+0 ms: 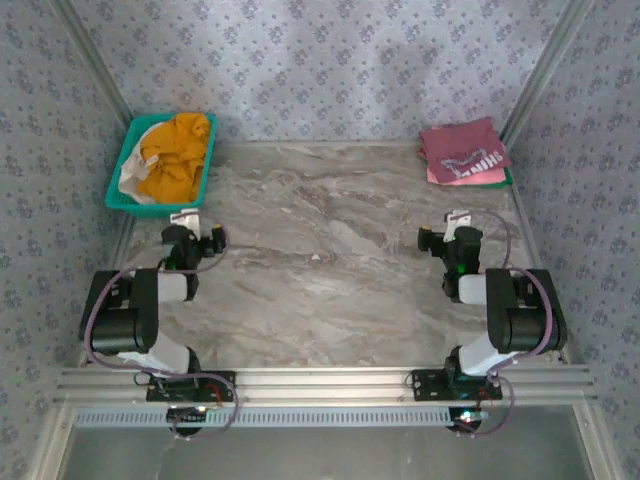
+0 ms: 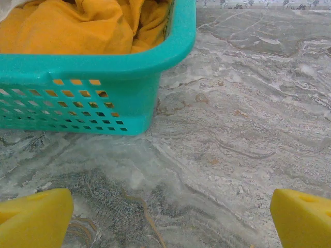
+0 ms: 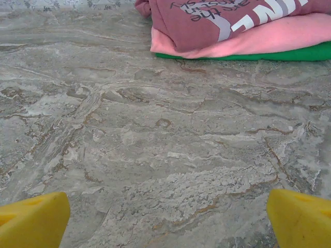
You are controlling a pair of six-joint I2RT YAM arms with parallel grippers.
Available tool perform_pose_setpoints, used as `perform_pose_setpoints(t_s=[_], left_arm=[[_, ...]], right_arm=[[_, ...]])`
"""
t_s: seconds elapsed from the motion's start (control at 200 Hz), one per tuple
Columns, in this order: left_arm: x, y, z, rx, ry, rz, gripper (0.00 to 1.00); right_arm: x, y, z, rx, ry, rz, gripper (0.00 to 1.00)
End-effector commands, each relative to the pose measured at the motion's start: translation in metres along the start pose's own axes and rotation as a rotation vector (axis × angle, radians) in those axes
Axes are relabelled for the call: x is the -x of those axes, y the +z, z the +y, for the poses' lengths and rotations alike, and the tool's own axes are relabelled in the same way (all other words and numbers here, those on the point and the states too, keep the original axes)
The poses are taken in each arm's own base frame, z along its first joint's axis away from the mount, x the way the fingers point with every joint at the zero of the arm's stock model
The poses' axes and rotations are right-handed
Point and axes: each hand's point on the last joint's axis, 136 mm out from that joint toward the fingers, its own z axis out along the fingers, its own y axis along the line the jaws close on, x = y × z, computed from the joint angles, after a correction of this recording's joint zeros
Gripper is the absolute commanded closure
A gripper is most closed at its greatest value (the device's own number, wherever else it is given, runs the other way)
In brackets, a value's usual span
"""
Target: Fold and stack the t-shirts
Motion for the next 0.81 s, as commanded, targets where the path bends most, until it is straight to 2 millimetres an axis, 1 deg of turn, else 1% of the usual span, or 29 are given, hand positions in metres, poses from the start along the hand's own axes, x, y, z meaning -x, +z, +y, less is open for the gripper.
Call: perform_pose_setpoints(t_s=[0.0, 0.545, 0.585, 0.615, 0.65, 0.674, 0.709, 0.754, 0.774, 0.804], left_arm=[[0.008, 0.002, -0.002, -0.005, -0.004, -0.022, 0.02], [0.008, 0.002, -0.001, -0.012, -0.01, -0.025, 0.02], [0.009, 0.002, -0.002, -0.016, -0.01, -0.027, 0.02], [0.012, 0.001, -0.003, -0.021, -0.005, -0.031, 0.02], [0.021, -0.002, -0.008, -0.027, 0.02, -0.013, 0.05], [0.03, -0.009, -0.011, -0.02, 0.045, 0.015, 0.09], [0.057, -0.023, -0.019, -0.023, 0.068, -0.016, 0.1], [0.096, -0.05, -0.03, -0.055, 0.049, -0.114, 0.09], [0.114, -0.061, -0.031, -0.06, 0.014, -0.159, 0.09], [0.138, -0.076, -0.025, -0.044, -0.047, -0.214, 0.09]], right_arm=[[0.007, 0.002, 0.001, 0.002, -0.01, -0.013, 0.0], [0.007, 0.002, 0.001, 0.027, 0.005, -0.01, 0.0], [0.011, 0.001, 0.001, 0.028, 0.006, -0.024, 0.0], [0.016, -0.001, -0.003, 0.002, 0.009, -0.018, 0.0], [0.026, -0.006, -0.008, -0.037, 0.007, 0.006, 0.0], [0.037, -0.012, -0.011, -0.064, 0.01, 0.027, 0.0], [0.055, -0.023, -0.014, -0.083, 0.043, 0.034, 0.01], [0.081, -0.038, -0.012, -0.069, 0.102, 0.0, 0.01], [0.091, -0.044, -0.009, -0.051, 0.124, -0.011, 0.01], [0.105, -0.052, -0.002, -0.016, 0.139, -0.026, 0.01]])
